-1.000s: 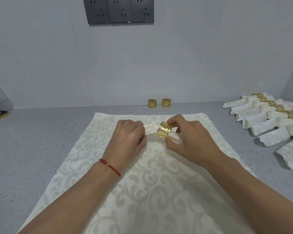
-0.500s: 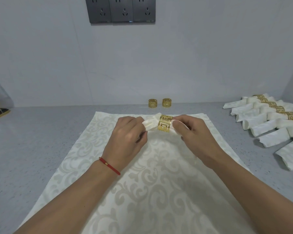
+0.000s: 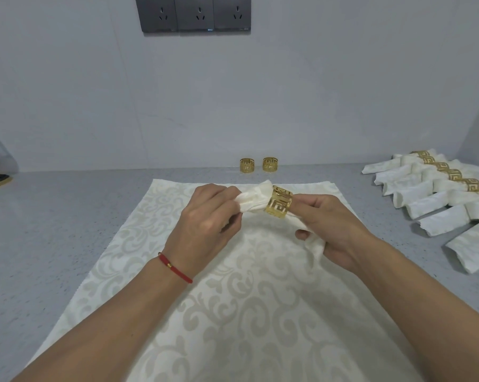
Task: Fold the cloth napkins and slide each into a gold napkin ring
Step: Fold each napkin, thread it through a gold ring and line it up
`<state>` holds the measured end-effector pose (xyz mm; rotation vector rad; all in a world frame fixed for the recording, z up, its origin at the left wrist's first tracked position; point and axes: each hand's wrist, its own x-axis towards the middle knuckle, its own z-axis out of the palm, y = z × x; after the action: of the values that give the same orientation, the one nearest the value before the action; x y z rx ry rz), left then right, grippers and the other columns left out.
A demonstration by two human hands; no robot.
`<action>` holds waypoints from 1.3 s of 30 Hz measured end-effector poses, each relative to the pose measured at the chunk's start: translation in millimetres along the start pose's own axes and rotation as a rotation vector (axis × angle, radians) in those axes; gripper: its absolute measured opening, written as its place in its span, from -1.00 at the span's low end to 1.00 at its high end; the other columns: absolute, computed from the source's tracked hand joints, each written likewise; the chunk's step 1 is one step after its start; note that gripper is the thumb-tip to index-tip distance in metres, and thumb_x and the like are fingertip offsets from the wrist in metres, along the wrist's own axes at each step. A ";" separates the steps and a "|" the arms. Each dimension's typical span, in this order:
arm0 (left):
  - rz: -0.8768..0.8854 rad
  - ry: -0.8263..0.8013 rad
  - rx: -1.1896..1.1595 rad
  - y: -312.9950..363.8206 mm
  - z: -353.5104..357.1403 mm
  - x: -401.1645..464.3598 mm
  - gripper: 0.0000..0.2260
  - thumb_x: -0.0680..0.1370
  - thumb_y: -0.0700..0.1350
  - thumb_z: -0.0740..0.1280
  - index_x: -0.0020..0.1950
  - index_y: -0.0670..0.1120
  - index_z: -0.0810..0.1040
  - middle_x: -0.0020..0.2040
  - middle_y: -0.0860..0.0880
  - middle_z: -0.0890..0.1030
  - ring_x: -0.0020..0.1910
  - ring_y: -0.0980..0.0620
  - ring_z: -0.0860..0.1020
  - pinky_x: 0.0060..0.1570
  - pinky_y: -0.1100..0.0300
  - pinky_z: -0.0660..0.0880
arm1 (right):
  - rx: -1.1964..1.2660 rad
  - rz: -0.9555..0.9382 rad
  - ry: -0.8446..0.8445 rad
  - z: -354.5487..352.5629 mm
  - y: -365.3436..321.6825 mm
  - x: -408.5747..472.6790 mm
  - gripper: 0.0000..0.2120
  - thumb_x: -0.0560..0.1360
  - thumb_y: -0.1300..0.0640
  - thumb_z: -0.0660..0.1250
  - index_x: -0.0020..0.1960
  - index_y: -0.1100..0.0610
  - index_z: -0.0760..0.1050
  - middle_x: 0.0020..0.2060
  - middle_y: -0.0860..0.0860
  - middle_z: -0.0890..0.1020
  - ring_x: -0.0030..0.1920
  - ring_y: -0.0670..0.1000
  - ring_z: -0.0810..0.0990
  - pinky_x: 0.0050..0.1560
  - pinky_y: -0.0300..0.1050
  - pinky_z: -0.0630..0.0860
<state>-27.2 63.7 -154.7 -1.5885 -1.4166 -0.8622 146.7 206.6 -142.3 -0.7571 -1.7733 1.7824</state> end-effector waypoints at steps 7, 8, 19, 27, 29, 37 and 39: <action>0.038 -0.013 -0.022 1.6 -2.4 -0.2 -0.84 0.50 -0.38 0.34 -0.28 -0.25 0.53 -0.10 -0.08 0.65 -0.13 -0.11 0.57 -0.02 0.10 0.50 | 0.041 0.002 0.032 3.5 2.2 -0.6 -0.78 0.38 -0.05 0.58 -0.03 0.04 0.77 0.05 -0.12 0.75 0.04 -0.13 0.62 -0.06 -0.13 0.49; 0.041 -0.007 -0.024 3.0 -2.1 0.1 -0.84 0.50 -0.39 0.34 -0.28 -0.25 0.53 -0.10 -0.08 0.65 -0.14 -0.11 0.57 -0.03 0.10 0.50 | 0.042 0.014 0.029 4.3 1.3 -1.5 -0.79 0.41 -0.04 0.57 -0.02 0.04 0.77 0.07 -0.11 0.75 0.06 -0.13 0.62 -0.05 -0.13 0.50; -0.114 -0.142 -0.083 4.7 -1.8 -3.2 -0.84 0.38 -0.35 0.49 -0.11 -0.19 0.59 -0.09 -0.01 0.63 -0.08 0.03 0.50 0.00 0.26 0.43 | 0.040 -0.088 0.059 10.7 1.9 -5.5 -0.53 0.26 -0.08 0.66 -0.04 0.26 0.71 -0.11 -0.05 0.72 -0.10 -0.10 0.62 -0.02 -0.15 0.46; -0.229 -0.437 -0.383 11.0 -8.0 10.5 -0.42 0.54 0.16 0.38 0.51 0.02 0.36 0.34 0.23 0.43 0.40 0.14 0.32 0.37 0.13 0.32 | -0.148 -0.277 0.025 20.7 -0.8 -16.2 -0.93 0.39 0.10 0.61 -0.19 0.06 0.75 -0.18 -0.07 0.73 -0.13 -0.09 0.69 -0.06 -0.16 0.55; -0.263 -0.439 -0.454 11.6 -6.4 10.9 -0.55 0.53 0.13 0.42 0.38 0.02 0.53 0.22 0.22 0.55 0.37 0.12 0.38 0.31 0.08 0.39 | -0.180 -0.277 0.025 24.7 -1.2 -18.4 -0.94 0.38 0.10 0.62 -0.20 0.02 0.75 -0.19 -0.09 0.71 -0.12 -0.11 0.68 -0.01 -0.13 0.55; -0.653 -0.452 -0.729 8.5 -10.9 11.0 -0.71 0.50 0.01 0.48 0.21 0.06 0.59 0.12 0.15 0.64 0.20 0.15 0.56 0.22 0.06 0.49 | -0.018 -0.213 0.044 20.9 -1.2 -21.8 -0.96 0.43 0.17 0.57 -0.15 0.13 0.76 -0.15 0.09 0.76 -0.09 0.07 0.75 -0.04 -0.05 0.66; -0.700 -0.477 -0.770 5.4 -12.2 10.1 -0.71 0.50 -0.04 0.50 0.20 0.07 0.58 0.13 0.14 0.63 0.21 0.16 0.54 0.19 0.10 0.47 | 0.039 -0.168 0.062 17.9 -1.5 -19.4 -0.94 0.43 0.19 0.56 -0.12 0.18 0.75 -0.12 0.14 0.76 -0.08 0.13 0.76 -0.02 0.00 0.66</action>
<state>-20.1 56.9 -141.2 -1.9525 -2.2214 -1.6635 147.9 180.3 -140.3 -0.6213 -1.7043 1.6601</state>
